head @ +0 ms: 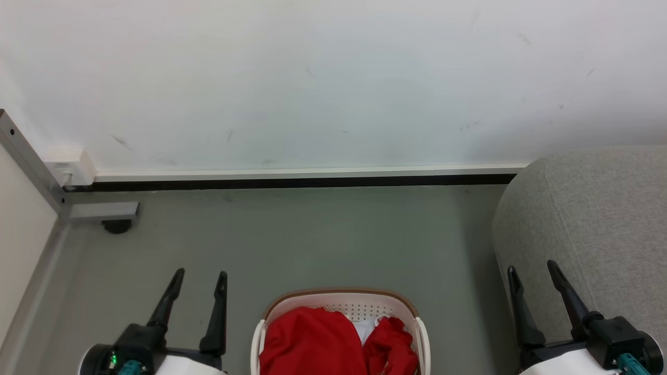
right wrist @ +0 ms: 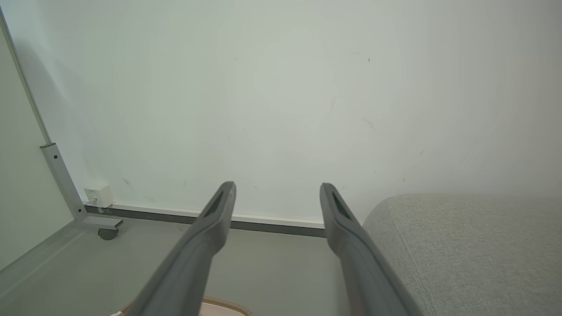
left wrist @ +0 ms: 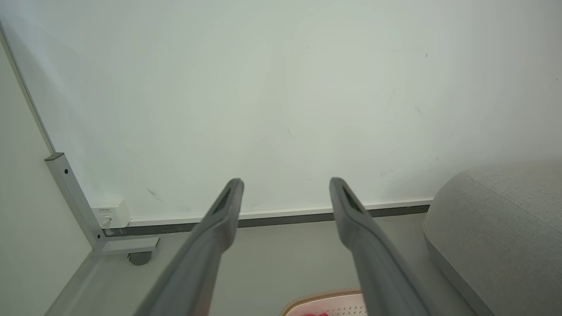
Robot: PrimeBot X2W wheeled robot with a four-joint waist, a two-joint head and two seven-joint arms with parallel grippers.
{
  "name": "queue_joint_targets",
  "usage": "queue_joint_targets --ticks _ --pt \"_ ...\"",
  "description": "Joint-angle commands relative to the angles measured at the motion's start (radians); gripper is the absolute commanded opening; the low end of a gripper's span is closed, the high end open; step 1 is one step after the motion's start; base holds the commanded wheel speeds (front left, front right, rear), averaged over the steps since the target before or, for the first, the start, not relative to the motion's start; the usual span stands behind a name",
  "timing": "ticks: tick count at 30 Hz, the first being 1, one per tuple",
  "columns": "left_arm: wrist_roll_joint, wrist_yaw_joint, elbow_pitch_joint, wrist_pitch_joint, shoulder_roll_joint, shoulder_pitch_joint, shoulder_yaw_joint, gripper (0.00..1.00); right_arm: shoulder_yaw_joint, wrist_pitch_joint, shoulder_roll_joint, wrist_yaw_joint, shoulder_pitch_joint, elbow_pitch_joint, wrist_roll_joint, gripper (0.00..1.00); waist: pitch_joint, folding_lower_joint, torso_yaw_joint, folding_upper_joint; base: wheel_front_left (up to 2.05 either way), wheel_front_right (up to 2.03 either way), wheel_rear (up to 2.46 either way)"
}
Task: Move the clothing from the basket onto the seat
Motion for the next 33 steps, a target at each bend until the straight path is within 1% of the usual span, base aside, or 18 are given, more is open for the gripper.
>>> queue_joint_targets --ticks 1,8,11,17,21,26,33 --pt "-0.013 -0.003 0.003 -0.001 0.001 0.003 0.004 1.00 -0.001 -0.001 -0.007 -0.002 -0.011 -0.004 0.006 1.00 0.002 0.0000 -0.003 0.0000 0.00 0.00 0.00" --pt "-0.043 -0.015 0.020 -0.001 -0.001 -0.016 0.013 1.00 0.001 -0.001 -0.006 -0.002 -0.019 -0.012 0.013 1.00 0.036 0.0000 -0.032 0.0000 0.00 0.00 0.00" --pt "-0.051 -0.022 0.023 -0.001 -0.002 -0.033 0.015 1.00 -0.006 -0.001 -0.006 -0.002 -0.031 -0.023 0.028 1.00 0.071 0.0000 -0.050 0.0000 0.00 0.00 0.00" --pt "-0.041 -0.040 0.080 -0.001 0.001 -0.084 0.008 1.00 0.003 -0.001 -0.006 -0.002 -0.065 -0.050 0.040 1.00 0.158 0.0000 -0.101 0.0000 0.00 0.00 0.00" --pt "-0.020 -0.053 0.155 -0.001 0.029 -0.130 -0.023 1.00 0.007 -0.001 -0.006 -0.002 -0.091 -0.080 0.054 1.00 0.219 0.0000 -0.142 0.0000 0.00 0.00 0.00" --pt "0.002 -0.059 0.276 -0.001 0.072 -0.193 -0.064 1.00 0.009 0.000 -0.005 -0.002 -0.112 -0.106 0.084 1.00 0.284 0.0000 -0.203 0.0000 0.00 0.00 0.00" --pt "-0.004 -0.064 0.494 -0.001 0.137 -0.320 -0.185 1.00 0.012 0.000 -0.005 -0.002 -0.143 -0.123 0.110 1.00 0.375 0.0000 -0.274 0.0000 0.00 0.00 0.00"
